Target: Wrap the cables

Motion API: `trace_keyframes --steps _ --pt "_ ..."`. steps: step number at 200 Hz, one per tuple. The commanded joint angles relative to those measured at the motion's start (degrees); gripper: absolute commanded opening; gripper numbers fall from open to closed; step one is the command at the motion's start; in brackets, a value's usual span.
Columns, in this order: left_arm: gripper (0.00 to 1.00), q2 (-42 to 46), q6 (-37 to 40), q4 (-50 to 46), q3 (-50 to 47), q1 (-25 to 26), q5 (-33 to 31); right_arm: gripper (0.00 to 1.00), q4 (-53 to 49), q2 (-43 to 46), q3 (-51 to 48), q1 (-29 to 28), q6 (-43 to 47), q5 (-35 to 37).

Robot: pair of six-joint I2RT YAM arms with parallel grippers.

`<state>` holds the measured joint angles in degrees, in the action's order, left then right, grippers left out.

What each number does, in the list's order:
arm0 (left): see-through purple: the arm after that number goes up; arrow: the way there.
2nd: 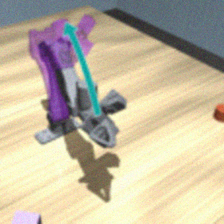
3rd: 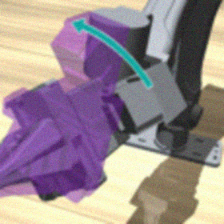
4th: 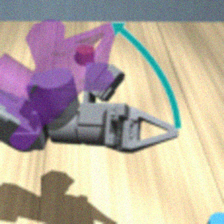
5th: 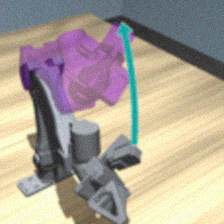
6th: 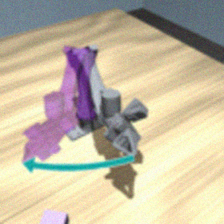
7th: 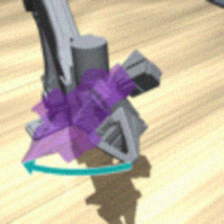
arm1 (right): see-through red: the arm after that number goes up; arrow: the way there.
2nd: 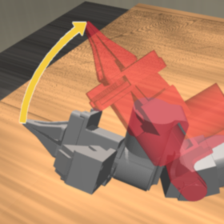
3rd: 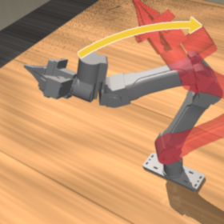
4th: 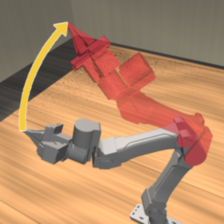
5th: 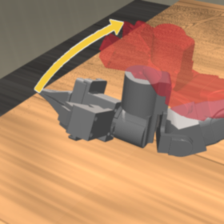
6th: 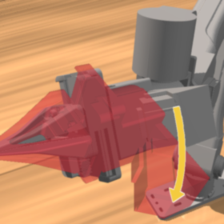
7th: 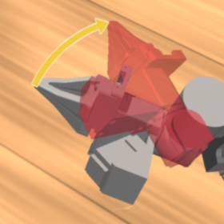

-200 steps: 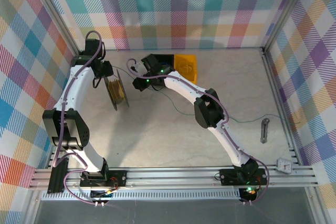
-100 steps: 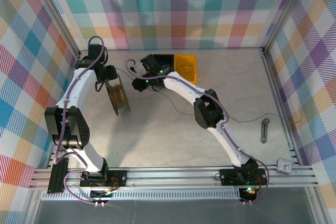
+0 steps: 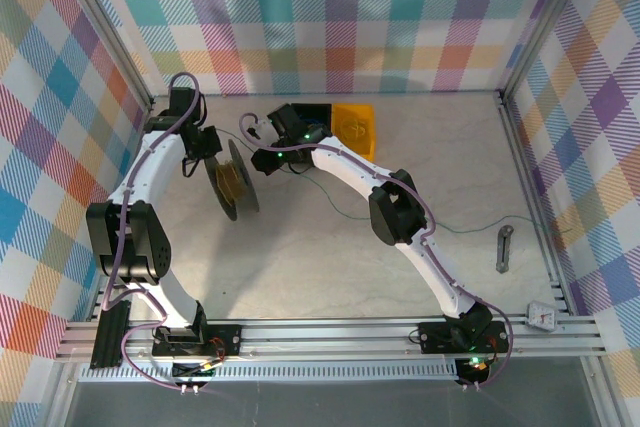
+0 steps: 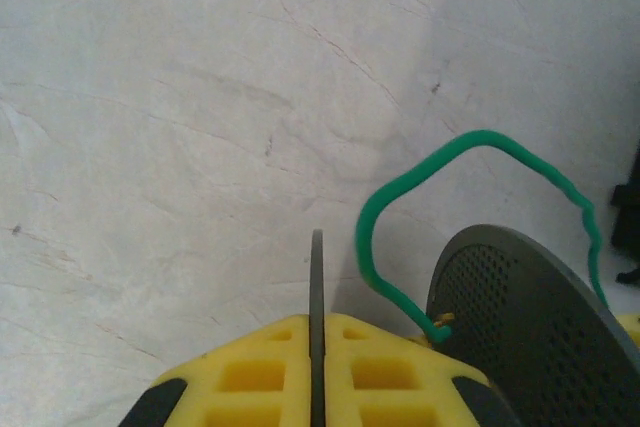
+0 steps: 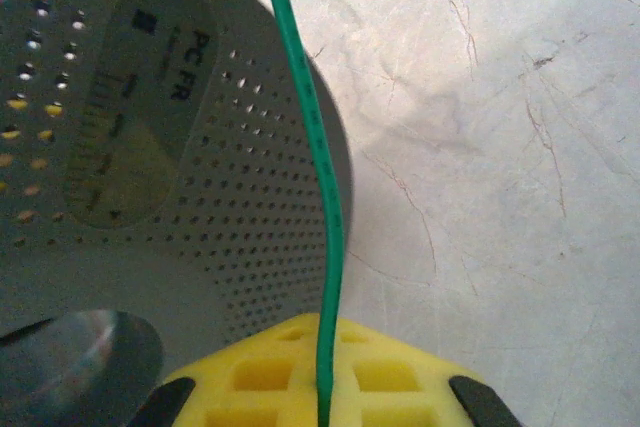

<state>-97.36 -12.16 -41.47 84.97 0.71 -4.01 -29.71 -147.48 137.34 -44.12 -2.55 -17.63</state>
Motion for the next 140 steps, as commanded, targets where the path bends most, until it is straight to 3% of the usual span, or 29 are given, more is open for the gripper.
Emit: trace_keyframes --steps 1,30,78,140 --pt "0.00 -1.1 0.3 -0.4 1.2 0.3 -0.2 0.00 -1.0 2.1 1.8 -0.4 0.6 -1.1" --pt "0.00 -2.8 2.6 -1.4 4.9 0.3 -1.7 0.00 -1.1 2.6 1.9 -0.4 1.0 -0.7" --pt "0.00 -7.5 7.9 -4.1 14.3 0.3 -9.3 0.00 -2.3 4.0 2.7 -0.1 1.4 -0.4" --pt "0.00 -10.4 8.7 -1.9 16.0 0.3 -12.9 0.00 -4.7 4.3 3.9 0.1 1.5 -0.9"
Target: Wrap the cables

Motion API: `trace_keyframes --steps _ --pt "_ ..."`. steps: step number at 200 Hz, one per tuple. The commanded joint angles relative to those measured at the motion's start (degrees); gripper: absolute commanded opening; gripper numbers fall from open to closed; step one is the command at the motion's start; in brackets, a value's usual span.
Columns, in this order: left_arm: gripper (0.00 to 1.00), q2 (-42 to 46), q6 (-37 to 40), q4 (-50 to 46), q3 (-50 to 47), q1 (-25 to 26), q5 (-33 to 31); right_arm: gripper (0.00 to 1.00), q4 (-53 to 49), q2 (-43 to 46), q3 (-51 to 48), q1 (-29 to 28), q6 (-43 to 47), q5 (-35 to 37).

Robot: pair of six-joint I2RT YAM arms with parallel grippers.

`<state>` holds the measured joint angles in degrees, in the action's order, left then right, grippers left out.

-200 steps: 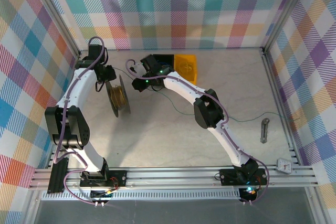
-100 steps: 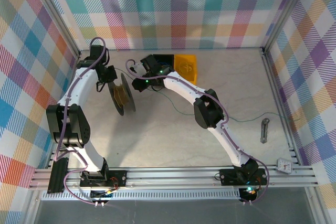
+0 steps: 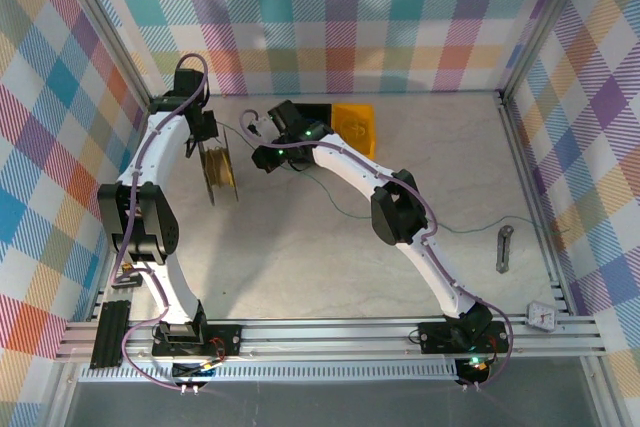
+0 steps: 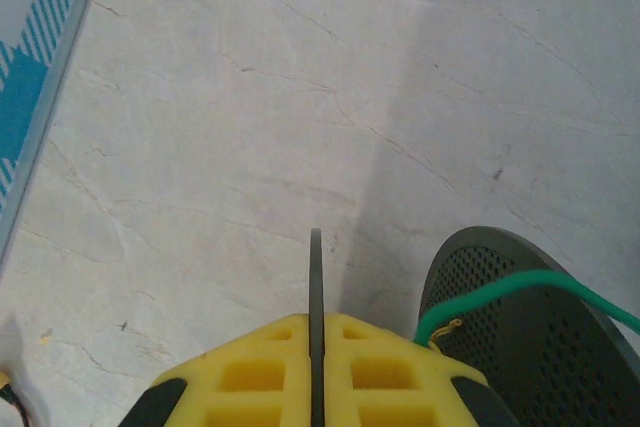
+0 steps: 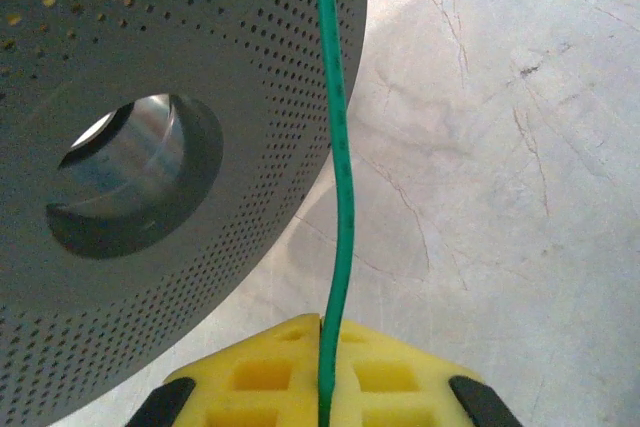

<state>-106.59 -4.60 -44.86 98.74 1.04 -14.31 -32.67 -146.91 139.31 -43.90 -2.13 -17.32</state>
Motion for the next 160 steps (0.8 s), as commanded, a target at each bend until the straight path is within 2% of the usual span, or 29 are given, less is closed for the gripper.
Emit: trace_keyframes --steps 1,77,97,123,160 --pt "0.00 -1.2 1.2 1.6 2.2 -0.1 -2.6 0.00 -1.8 3.7 1.9 -0.1 1.1 -1.3" --pt "0.00 -4.5 -1.1 3.2 4.9 -0.7 -1.6 0.00 -4.3 3.8 1.9 -0.2 1.5 -2.9" --pt "0.00 -4.7 -1.8 4.0 4.6 -0.6 1.3 0.00 -4.5 3.6 1.9 -0.3 1.5 -2.7" --pt "0.06 -3.9 -2.8 5.3 2.9 -0.7 4.7 0.00 -4.6 3.0 2.3 -0.3 1.2 -1.8" --pt "0.17 -2.9 -2.8 4.2 3.4 -1.0 3.5 0.00 -5.0 2.4 3.3 -0.3 1.4 -0.9"
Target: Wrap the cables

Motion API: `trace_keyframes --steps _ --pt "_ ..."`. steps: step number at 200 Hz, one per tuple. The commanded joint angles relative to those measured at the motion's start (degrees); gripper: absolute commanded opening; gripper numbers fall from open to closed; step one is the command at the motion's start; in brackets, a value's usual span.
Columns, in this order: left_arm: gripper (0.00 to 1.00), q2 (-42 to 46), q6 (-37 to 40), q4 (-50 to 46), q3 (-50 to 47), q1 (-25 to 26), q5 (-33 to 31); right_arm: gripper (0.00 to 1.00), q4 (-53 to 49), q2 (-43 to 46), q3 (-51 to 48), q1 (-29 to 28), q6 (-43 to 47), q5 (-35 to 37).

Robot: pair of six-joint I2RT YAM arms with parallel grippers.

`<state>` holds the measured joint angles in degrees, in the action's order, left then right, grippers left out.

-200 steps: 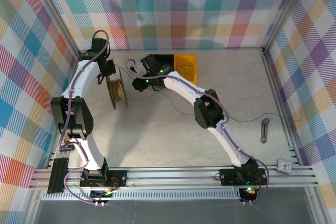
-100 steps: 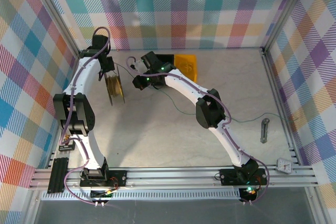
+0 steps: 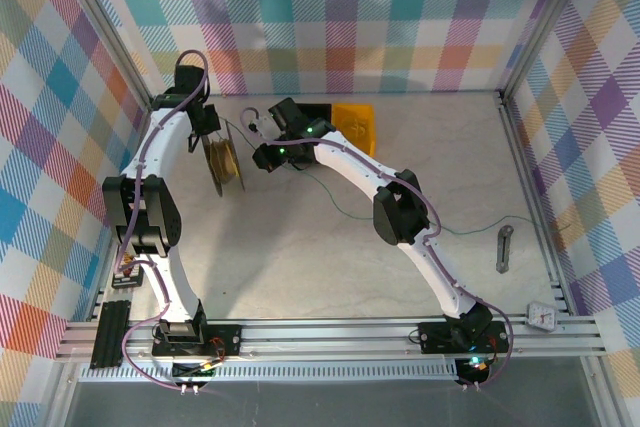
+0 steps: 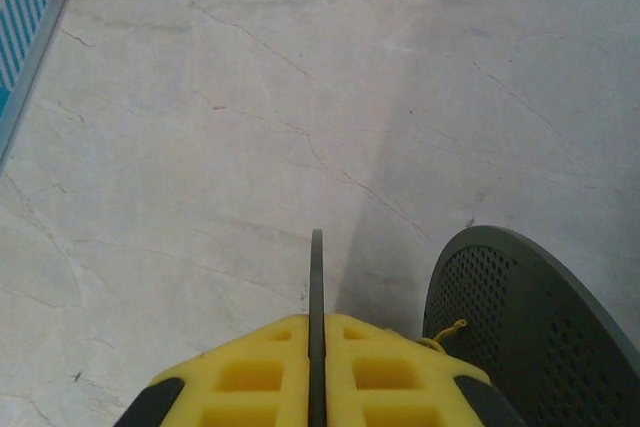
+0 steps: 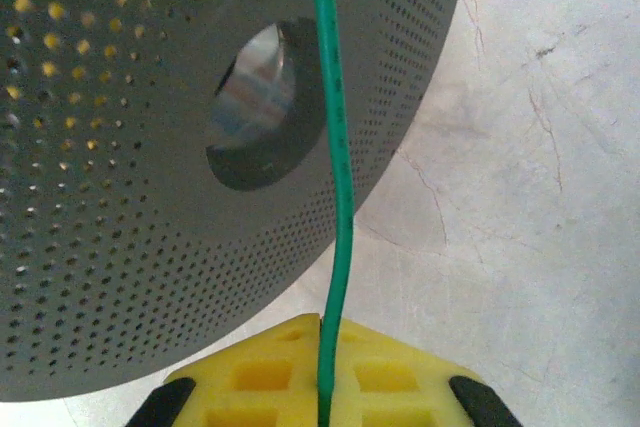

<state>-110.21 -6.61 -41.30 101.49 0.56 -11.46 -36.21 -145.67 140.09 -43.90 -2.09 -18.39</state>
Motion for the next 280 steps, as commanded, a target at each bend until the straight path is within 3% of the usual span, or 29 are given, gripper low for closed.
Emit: trace_keyframes --steps 1,56,106,122,148,175,223,280 --pt "0.17 0.7 -0.8 0.6 0.7 -0.6 0.6 0.00 -1.5 1.2 2.5 -0.3 1.3 0.2" --pt "0.36 -0.7 -1.2 -4.6 7.3 -1.9 -2.7 0.00 -1.4 0.8 2.6 -0.3 1.1 0.3" --pt "0.42 0.5 -0.9 -7.6 10.7 -2.8 -4.3 0.00 -1.4 0.7 2.6 -0.3 0.9 0.4" --pt "0.48 2.5 -0.8 -7.1 9.4 -2.8 -2.2 0.00 -1.4 0.7 2.7 -0.3 0.9 0.4" --pt "0.66 9.2 -0.2 -0.5 1.1 -2.0 8.6 0.00 -1.4 0.6 2.8 -0.2 0.8 0.4" --pt "0.77 11.2 0.3 -3.5 -2.8 0.0 10.6 0.00 -1.5 0.4 3.1 -0.3 0.6 0.3" --pt "0.79 15.9 -0.9 -4.3 -10.2 1.6 8.8 0.00 -1.6 0.4 3.1 -0.3 0.6 0.1" --pt "0.78 13.7 -1.0 -6.4 -11.4 2.2 3.4 0.00 -1.4 0.3 3.5 -0.3 0.3 -0.5"
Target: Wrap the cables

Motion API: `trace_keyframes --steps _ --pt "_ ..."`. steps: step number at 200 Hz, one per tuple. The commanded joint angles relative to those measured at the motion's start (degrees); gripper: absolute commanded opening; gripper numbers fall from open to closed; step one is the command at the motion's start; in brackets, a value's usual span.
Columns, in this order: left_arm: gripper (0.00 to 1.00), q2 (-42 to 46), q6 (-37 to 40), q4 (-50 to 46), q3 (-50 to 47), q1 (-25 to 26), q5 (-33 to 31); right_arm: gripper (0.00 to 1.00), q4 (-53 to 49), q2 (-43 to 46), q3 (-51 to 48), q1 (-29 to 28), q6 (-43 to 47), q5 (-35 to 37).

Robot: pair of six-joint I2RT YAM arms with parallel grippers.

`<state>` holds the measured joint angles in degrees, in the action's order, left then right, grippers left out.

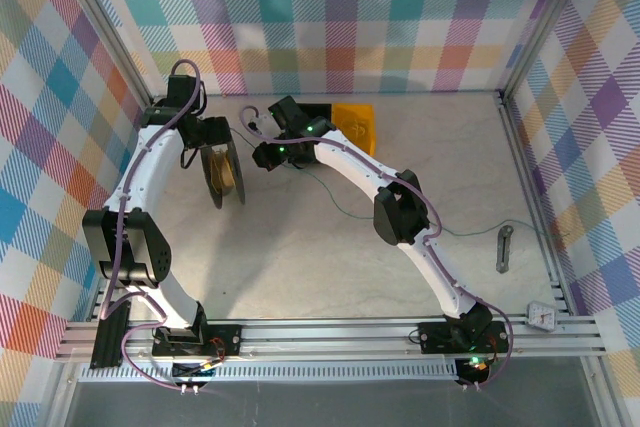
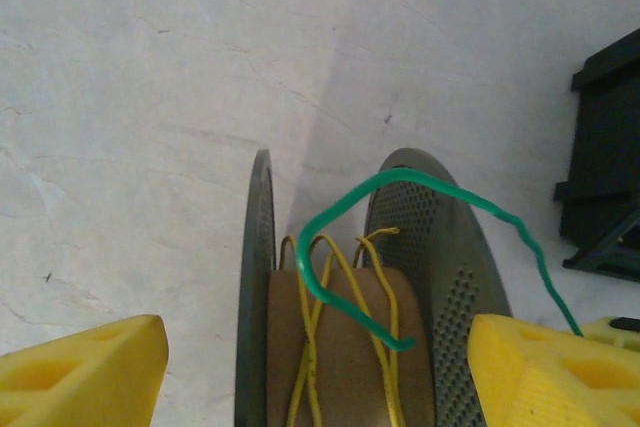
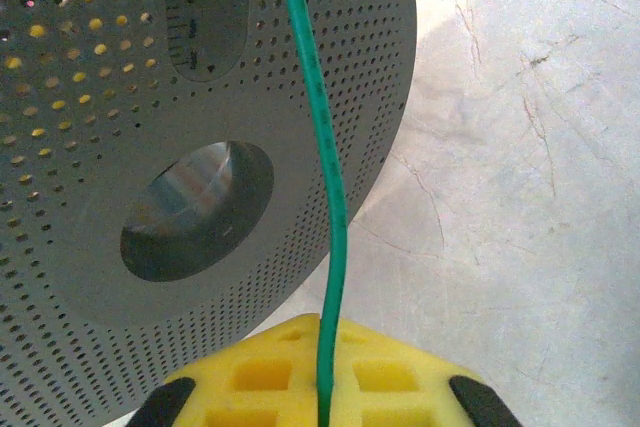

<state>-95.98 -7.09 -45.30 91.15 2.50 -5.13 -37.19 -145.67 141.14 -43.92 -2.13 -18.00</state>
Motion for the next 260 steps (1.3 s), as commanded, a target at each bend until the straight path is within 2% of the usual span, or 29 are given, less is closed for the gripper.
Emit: trace_keyframes --steps 1,155,182,212,260 --pt "0.78 -0.6 -0.6 -2.4 -1.1 0.2 -3.1 0.00 -0.4 0.3 2.5 -0.3 0.4 -0.9" --pt "0.75 -6.9 -2.0 -1.4 -1.8 0.3 -7.8 0.00 -0.6 -0.1 3.2 -0.2 0.7 -1.6" --pt "0.68 -7.5 -2.1 -1.1 -1.8 0.3 -8.1 0.00 -0.5 -0.1 3.2 -0.2 0.7 -1.7" --pt "0.56 -7.7 -2.2 -0.8 -2.5 0.2 -8.2 0.00 -0.5 -0.2 3.2 -0.2 0.6 -1.7" --pt "0.50 -7.5 -2.4 -1.5 -2.6 0.1 -8.1 0.00 -0.5 -0.3 3.2 -0.2 0.5 -1.6"
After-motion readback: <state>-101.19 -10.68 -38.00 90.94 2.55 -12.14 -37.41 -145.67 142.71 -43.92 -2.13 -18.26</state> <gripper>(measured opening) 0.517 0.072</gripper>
